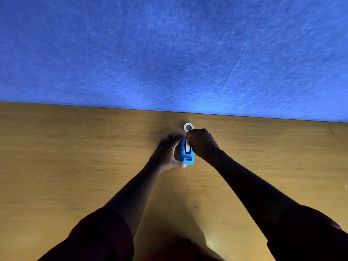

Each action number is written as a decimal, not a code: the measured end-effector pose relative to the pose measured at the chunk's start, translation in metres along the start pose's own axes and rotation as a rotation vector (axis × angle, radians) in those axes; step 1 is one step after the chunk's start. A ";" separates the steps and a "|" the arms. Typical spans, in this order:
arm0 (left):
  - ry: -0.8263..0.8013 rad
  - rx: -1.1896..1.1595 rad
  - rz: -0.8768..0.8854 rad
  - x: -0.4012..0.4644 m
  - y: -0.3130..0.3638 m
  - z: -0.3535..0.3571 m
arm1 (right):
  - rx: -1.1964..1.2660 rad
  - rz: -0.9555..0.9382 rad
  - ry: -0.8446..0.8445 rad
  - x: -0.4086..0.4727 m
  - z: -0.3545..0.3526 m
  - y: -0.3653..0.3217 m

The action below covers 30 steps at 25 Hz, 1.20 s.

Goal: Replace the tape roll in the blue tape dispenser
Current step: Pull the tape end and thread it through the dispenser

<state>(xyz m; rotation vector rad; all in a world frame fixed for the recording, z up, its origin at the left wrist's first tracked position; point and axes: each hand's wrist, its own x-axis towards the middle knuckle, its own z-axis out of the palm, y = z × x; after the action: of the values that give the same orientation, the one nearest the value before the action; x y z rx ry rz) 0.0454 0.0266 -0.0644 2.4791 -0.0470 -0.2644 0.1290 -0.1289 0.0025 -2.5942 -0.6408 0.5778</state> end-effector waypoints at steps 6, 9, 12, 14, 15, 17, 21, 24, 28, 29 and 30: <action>-0.020 0.014 0.000 0.001 0.001 -0.002 | 0.005 0.026 -0.007 0.005 0.001 0.003; -0.017 0.020 0.015 0.000 0.001 -0.003 | -0.038 -0.008 -0.051 0.009 0.000 0.004; -0.025 0.019 0.007 0.000 0.001 -0.003 | -0.046 -0.020 -0.067 0.011 -0.001 0.005; -0.035 0.022 -0.003 0.000 0.001 -0.003 | 0.002 -0.018 -0.056 0.010 -0.002 0.005; -0.032 0.023 0.000 0.001 0.001 -0.003 | 0.025 -0.018 -0.048 0.009 -0.002 0.004; -0.019 0.024 0.009 0.001 0.001 -0.002 | 0.045 -0.018 -0.036 0.006 -0.003 0.004; -0.017 0.020 -0.005 0.000 0.000 -0.001 | 0.067 0.012 -0.014 0.003 -0.004 0.003; -0.024 0.018 -0.008 0.001 -0.001 0.000 | 0.059 0.011 -0.002 0.002 -0.005 0.003; -0.007 0.011 0.002 0.000 -0.002 0.000 | 0.040 -0.006 0.024 0.001 -0.004 0.002; -0.005 0.008 0.002 0.000 -0.002 0.000 | 0.032 -0.005 0.027 0.001 -0.004 0.001; -0.006 0.007 0.003 0.000 -0.001 0.000 | 0.024 -0.003 0.028 0.002 -0.004 0.001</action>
<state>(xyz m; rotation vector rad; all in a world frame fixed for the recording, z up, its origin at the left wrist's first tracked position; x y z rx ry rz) 0.0453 0.0276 -0.0655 2.4854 -0.0536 -0.2707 0.1327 -0.1302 0.0049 -2.5736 -0.6249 0.5433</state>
